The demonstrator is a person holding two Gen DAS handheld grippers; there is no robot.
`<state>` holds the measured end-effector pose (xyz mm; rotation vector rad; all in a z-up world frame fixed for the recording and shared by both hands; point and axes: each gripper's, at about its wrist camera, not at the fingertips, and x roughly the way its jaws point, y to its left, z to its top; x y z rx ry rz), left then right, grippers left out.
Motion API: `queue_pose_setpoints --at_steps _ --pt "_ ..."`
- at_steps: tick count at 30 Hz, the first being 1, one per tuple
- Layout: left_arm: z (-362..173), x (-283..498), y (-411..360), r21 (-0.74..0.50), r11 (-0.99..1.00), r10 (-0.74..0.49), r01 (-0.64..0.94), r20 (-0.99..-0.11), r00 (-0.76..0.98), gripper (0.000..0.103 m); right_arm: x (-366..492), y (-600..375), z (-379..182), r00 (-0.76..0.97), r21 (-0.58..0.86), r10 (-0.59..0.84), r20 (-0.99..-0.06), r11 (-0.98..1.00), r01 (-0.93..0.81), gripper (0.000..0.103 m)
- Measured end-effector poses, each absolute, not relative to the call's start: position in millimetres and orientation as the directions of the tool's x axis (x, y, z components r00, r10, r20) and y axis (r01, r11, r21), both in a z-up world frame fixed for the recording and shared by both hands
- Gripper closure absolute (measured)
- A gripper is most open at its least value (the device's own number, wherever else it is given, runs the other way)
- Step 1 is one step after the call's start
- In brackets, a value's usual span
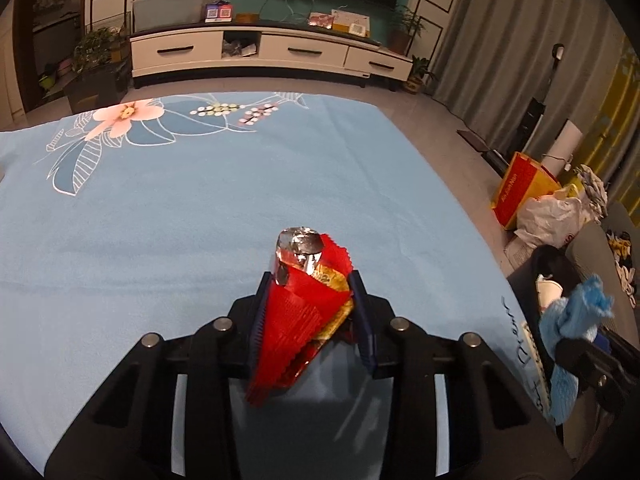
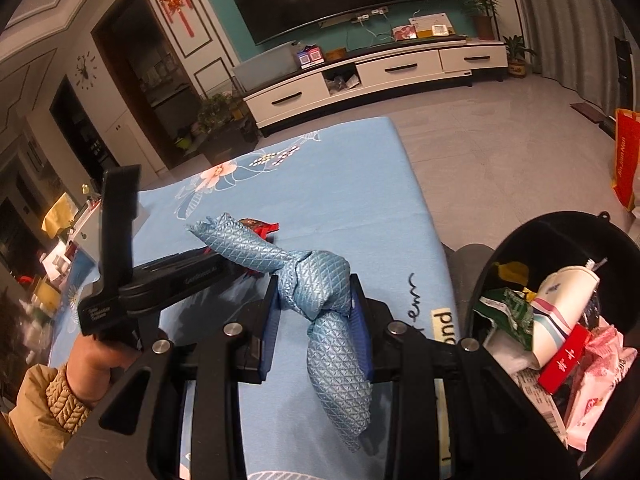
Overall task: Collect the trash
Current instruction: 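Carry the red wrapper and blue cloth over the black bin and lower them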
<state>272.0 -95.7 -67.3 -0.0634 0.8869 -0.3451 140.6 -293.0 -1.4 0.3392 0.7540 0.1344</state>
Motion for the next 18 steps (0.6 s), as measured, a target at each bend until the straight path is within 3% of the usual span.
queue_pose_setpoints --at_steps 18 --pt "-5 165 -95 -0.153 0.935 -0.333 0.321 -0.691 0.642 0.065 87 -291 22 0.736 0.338 0.2 -0.647 0.94 0.042 0.07"
